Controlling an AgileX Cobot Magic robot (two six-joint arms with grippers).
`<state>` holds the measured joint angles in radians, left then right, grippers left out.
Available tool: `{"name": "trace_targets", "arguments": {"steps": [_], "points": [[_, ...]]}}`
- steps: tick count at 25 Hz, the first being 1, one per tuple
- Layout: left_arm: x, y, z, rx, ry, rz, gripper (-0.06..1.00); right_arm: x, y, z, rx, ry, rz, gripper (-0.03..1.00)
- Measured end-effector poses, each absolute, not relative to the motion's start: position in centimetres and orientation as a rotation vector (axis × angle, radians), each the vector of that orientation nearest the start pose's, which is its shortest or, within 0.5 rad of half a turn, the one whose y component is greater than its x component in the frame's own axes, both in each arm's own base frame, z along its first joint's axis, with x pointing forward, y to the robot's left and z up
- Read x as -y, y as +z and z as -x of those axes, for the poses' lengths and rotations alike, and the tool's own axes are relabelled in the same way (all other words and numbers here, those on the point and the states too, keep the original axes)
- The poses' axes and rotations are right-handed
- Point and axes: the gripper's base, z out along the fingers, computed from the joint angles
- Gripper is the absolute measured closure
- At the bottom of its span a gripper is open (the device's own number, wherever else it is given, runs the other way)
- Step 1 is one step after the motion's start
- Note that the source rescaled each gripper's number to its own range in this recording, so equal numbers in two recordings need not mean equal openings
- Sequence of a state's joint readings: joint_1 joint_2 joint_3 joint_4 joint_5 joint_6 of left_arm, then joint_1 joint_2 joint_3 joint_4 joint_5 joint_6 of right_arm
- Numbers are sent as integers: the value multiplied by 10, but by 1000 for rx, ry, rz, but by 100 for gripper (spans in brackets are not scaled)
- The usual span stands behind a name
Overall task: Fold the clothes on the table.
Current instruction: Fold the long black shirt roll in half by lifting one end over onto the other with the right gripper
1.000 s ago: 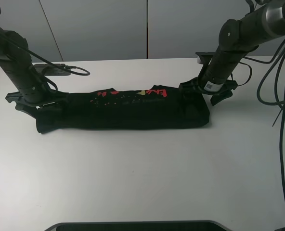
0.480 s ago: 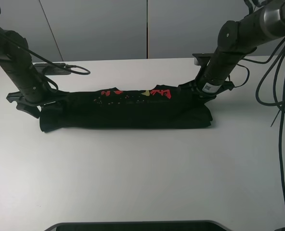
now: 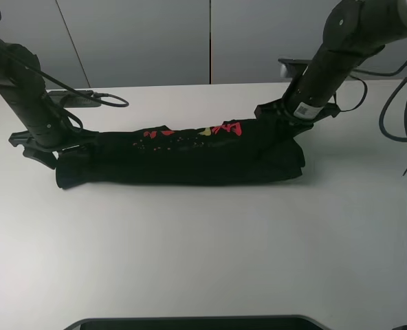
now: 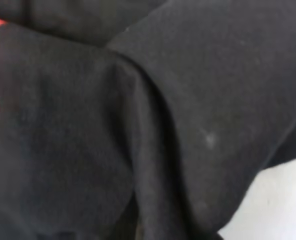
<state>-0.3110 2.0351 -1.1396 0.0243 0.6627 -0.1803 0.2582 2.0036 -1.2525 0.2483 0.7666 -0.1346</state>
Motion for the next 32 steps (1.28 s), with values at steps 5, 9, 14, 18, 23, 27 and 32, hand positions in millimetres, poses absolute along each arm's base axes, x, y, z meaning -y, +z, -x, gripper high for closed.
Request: {"name": "trace_targets", "arguments": {"steps": [5, 9, 14, 18, 23, 27, 32], "points": [[108, 101, -341, -3045, -13, -222, -4, -116, 184, -357, -2948, 387, 382, 91], [108, 101, -341, -3051, -11, -225, -4, -128, 212, -356, -2925, 585, 439, 91], [108, 101, -341, -3050, -10, -236, -4, -148, 227, -356, -2827, 935, 445, 91], [108, 101, -341, -3049, -12, -249, -4, -161, 217, -361, -2775, 1171, 375, 91], [109, 101, -340, -3050, -20, -244, -4, -191, 198, -365, -2750, 1311, 383, 91], [109, 101, -340, -3053, -29, -234, -4, -232, 189, -363, -2727, 1390, 463, 91], [109, 101, -340, -3056, -28, -238, -4, -271, 166, -364, -2729, 1452, 496, 91]]}}
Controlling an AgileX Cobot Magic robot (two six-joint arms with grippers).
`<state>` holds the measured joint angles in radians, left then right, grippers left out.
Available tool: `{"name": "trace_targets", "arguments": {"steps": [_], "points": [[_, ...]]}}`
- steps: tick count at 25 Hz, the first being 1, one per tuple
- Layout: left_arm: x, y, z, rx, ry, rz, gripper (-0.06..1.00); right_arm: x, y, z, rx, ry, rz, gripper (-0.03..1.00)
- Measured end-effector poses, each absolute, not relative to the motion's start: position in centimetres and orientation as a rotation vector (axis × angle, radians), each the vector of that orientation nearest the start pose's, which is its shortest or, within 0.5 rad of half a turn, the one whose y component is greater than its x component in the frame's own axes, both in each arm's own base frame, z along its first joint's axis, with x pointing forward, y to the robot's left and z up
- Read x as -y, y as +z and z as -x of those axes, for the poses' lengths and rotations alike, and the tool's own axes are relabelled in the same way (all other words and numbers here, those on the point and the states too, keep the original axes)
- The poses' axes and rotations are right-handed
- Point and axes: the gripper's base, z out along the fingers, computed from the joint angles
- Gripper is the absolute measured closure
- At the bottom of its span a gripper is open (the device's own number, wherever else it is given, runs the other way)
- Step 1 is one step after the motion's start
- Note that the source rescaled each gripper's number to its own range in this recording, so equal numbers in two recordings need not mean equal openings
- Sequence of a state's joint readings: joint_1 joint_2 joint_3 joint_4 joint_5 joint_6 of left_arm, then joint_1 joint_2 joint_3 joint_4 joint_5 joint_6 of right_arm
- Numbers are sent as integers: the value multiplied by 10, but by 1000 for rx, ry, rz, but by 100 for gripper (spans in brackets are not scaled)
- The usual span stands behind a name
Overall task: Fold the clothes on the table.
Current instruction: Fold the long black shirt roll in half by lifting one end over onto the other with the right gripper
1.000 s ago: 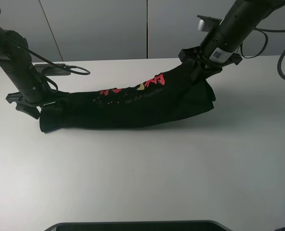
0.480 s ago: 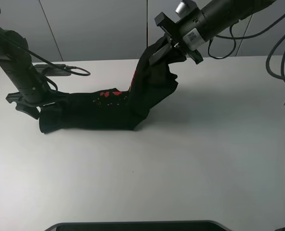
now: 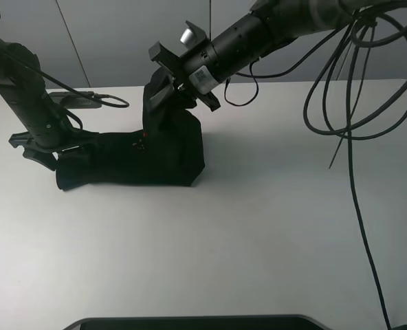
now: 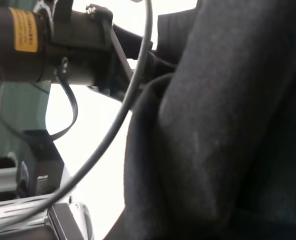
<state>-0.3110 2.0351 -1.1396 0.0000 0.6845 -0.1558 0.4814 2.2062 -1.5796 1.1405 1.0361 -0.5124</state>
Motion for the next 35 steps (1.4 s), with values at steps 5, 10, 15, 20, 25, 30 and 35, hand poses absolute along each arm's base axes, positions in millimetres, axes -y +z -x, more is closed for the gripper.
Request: {"name": "trace_targets", "arguments": {"steps": [5, 10, 15, 20, 25, 30, 35], "points": [[109, 101, -339, -3064, -25, -238, -4, -283, 134, -368, -2729, 1518, 408, 91], [109, 101, -339, -3070, -22, -245, -4, -295, 109, -366, -2707, 1611, 342, 91], [110, 101, -338, -3072, -43, -258, -4, -310, 88, -360, -2690, 1664, 279, 91], [111, 101, -338, -3079, -64, -259, -4, -320, 71, -353, -2702, 1674, 263, 91], [112, 102, -338, -3087, -74, -253, -4, -322, 69, -355, -2691, 1639, 252, 91], [117, 121, -347, -3065, -119, -234, -4, -322, 69, -356, -2682, 1637, 249, 91], [115, 174, -363, -2951, -157, -212, -4, -322, 69, -356, -2672, 1631, 269, 91]]}}
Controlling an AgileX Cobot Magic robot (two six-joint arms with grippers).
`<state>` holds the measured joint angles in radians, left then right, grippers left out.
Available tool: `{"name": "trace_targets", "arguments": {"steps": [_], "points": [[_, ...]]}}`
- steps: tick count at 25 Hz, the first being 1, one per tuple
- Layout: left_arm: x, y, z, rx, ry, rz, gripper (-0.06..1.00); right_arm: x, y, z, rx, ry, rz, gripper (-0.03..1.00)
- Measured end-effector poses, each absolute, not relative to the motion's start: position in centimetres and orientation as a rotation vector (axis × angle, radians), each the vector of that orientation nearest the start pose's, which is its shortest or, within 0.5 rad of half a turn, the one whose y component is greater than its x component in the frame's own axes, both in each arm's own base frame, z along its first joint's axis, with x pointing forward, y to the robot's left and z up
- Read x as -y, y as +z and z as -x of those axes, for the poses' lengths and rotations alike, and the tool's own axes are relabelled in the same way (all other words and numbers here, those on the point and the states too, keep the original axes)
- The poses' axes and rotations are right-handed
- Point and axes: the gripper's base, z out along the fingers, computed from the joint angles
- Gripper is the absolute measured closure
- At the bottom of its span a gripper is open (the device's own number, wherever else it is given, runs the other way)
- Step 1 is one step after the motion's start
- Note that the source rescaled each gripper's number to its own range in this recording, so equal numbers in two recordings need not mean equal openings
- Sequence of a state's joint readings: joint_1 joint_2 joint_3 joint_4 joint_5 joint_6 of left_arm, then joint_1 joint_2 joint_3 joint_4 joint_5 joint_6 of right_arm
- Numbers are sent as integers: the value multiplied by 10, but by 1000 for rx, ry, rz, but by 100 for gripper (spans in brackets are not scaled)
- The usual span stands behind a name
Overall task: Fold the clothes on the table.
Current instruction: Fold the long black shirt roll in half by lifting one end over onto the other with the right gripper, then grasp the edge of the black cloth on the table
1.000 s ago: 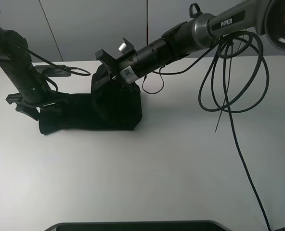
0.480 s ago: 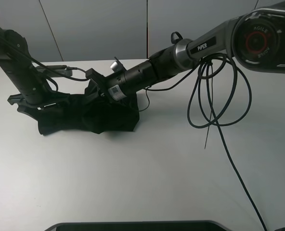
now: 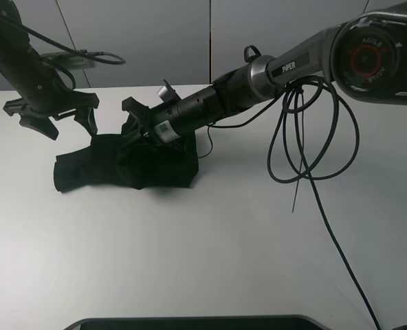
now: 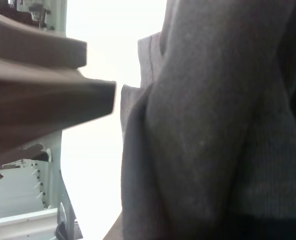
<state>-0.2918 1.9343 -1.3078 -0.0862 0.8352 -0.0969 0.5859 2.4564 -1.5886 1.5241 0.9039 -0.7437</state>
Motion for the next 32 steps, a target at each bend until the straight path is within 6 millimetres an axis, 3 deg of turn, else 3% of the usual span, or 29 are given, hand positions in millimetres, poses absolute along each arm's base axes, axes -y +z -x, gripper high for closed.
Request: {"name": "trace_targets", "arguments": {"steps": [4, 5, 6, 9, 10, 11, 13, 16, 20, 25, 29, 32], "points": [[111, 219, -377, -2876, -171, -237, -4, -322, 69, -356, -2651, 1613, 311, 90], [111, 227, -380, -2861, -169, -253, -4, -322, 69, -356, -2637, 1611, 345, 86], [112, 236, -382, -2851, -171, -262, -4, -322, 69, -355, -2624, 1619, 370, 76], [114, 251, -388, -2812, -177, -280, -4, -324, 75, -355, -2577, 1703, 346, 24], [114, 255, -389, -2804, -179, -280, -4, -326, 78, -356, -2548, 1747, 314, 11], [114, 257, -390, -2799, -180, -280, -4, -327, 81, -357, -2513, 1794, 288, 4], [115, 260, -391, -2791, -180, -289, -4, -332, 86, -357, -2462, 1833, 305, 4], [115, 260, -391, -2792, -178, -296, -4, -337, 97, -354, -2388, 1857, 393, 16], [114, 260, -391, -2791, -175, -302, -4, -330, 112, -359, -2344, 1819, 470, 23], [116, 259, -386, -2825, -194, -392, -4, -290, 123, -378, -2428, 1562, 660, 13], [121, 258, -382, -2850, -269, -445, -4, -246, 135, -392, -2563, 1217, 797, 13], [130, 258, -377, -2858, -282, -516, -4, -206, 145, -406, -2661, 918, 793, 13]]}}
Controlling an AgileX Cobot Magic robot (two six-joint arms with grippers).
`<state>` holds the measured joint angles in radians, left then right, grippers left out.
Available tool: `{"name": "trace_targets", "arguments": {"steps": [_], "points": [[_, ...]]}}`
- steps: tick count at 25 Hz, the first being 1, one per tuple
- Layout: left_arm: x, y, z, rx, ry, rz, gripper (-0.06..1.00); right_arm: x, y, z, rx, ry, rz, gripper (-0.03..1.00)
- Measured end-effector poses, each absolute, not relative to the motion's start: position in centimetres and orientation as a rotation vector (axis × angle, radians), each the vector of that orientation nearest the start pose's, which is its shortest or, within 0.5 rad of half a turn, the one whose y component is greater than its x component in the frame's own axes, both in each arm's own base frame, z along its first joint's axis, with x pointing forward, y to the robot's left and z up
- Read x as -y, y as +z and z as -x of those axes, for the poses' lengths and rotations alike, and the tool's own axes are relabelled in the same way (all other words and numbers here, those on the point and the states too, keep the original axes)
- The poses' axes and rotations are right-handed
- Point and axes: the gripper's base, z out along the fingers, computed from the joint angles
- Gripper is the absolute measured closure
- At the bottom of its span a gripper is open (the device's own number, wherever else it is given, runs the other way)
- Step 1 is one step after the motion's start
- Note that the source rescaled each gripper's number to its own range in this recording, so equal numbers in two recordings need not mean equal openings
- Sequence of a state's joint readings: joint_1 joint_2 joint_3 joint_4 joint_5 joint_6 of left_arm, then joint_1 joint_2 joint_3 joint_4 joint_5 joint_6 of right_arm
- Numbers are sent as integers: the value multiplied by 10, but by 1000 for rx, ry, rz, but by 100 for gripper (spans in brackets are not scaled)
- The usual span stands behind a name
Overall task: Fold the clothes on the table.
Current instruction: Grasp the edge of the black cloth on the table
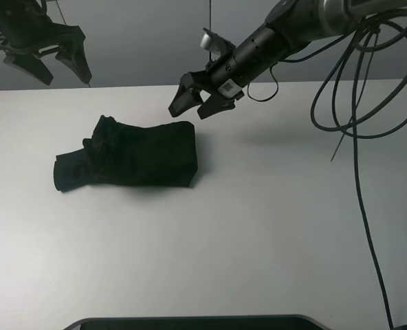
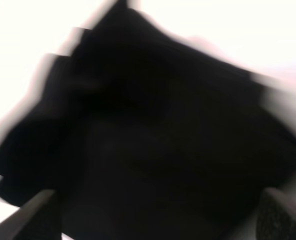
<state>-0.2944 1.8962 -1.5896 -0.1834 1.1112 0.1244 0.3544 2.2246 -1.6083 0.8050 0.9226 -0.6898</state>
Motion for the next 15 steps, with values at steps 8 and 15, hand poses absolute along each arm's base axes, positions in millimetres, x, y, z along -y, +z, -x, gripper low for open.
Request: {"name": "trace_targets", "arguments": {"steps": [8, 15], "points": [[194, 251, -351, -2823, -291, -781, -4, -101, 162, -427, -2843, 567, 555, -2], [224, 203, -348, -2913, -249, -904, -4, -66, 160, -427, -2930, 499, 453, -3]]}}
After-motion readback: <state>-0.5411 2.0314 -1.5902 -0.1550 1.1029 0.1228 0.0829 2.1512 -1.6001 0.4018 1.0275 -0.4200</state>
